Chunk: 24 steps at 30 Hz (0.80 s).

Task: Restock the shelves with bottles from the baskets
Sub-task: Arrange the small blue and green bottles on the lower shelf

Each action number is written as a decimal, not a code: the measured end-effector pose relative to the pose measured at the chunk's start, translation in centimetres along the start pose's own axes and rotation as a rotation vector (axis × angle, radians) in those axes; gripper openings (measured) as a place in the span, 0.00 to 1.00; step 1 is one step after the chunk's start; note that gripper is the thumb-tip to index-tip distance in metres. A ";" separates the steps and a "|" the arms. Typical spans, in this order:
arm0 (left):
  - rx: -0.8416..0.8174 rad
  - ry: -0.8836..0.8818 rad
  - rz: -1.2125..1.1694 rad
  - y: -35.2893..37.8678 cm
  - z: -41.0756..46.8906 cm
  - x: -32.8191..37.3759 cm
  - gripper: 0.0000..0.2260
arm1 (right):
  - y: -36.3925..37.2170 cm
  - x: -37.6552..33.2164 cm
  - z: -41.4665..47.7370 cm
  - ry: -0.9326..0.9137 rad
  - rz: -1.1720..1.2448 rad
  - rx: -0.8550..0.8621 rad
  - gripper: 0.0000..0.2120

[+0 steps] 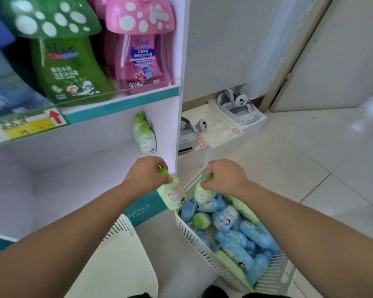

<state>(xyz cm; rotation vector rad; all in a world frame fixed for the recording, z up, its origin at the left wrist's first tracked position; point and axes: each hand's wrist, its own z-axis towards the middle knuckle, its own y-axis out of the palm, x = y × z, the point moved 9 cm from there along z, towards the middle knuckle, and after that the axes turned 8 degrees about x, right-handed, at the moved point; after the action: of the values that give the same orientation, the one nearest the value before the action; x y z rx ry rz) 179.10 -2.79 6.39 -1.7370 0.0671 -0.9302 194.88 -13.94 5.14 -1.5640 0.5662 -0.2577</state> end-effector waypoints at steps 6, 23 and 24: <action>0.080 -0.079 -0.001 -3.5 -0.4 -1.7 0.13 | -2.6 -4.9 -0.9 -0.132 0.004 0.002 0.12; 0.302 -0.226 -0.108 -9.2 2.6 -10.0 0.15 | -2.7 -14.8 1.6 -0.283 0.206 0.203 0.12; 0.309 -0.230 -0.104 -9.2 2.9 -10.6 0.15 | -2.4 -15.2 1.9 -0.286 0.212 0.218 0.12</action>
<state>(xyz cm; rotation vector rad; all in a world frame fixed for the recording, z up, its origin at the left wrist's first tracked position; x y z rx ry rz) 169.95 8.12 8.03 -1.5567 -0.3052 -0.7636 183.43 -4.76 10.00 -1.2900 0.4578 0.0644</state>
